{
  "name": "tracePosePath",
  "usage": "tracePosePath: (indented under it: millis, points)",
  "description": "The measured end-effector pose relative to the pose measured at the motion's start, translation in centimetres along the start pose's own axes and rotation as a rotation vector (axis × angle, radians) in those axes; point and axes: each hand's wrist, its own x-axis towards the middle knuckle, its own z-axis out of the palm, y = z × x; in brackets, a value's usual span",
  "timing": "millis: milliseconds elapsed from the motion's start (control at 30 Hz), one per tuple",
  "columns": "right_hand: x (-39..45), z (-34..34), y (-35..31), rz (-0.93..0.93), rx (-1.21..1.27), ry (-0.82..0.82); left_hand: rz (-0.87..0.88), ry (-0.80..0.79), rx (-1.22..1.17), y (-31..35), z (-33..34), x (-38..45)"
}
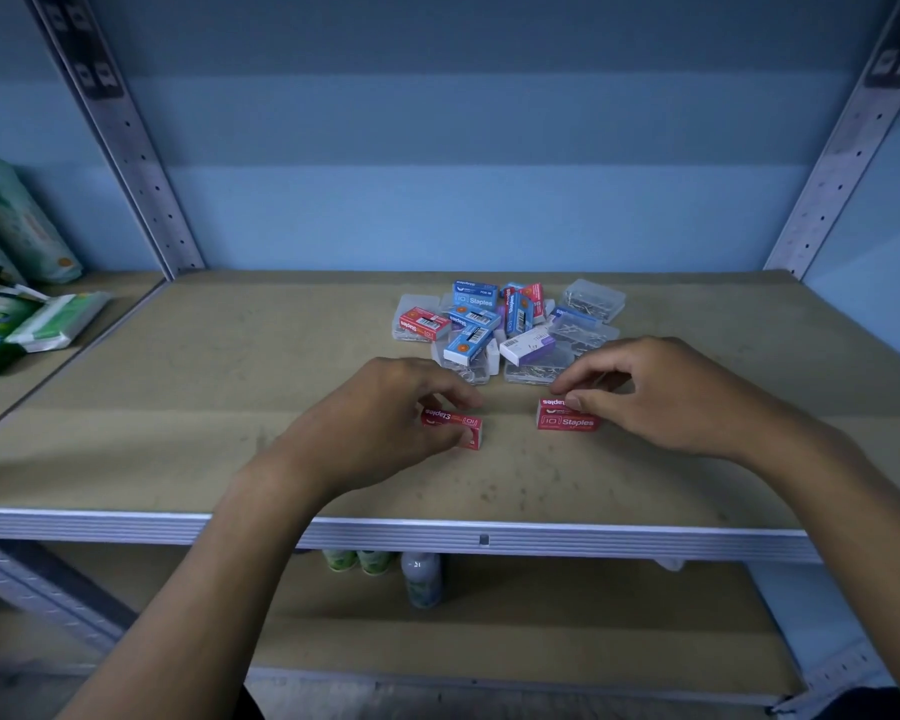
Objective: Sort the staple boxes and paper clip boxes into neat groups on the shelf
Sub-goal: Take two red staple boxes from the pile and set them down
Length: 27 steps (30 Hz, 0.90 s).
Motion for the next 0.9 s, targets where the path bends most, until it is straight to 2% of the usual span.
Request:
tracePosePath:
  millis: [367, 700, 900]
  points:
    - [-0.3, -0.1, 0.0, -0.007, -0.029, -0.019, -0.011, 0.017, 0.042, 0.3, 0.6, 0.4]
    - [-3.2, -1.7, 0.9, -0.016, -0.060, 0.040, 0.108, 0.094, 0.005, 3.1, 2.7, 1.5]
    - [-5.8, -3.3, 2.2, 0.028, -0.089, 0.076, 0.150, 0.063, -0.028, 5.1, 4.5, 2.4]
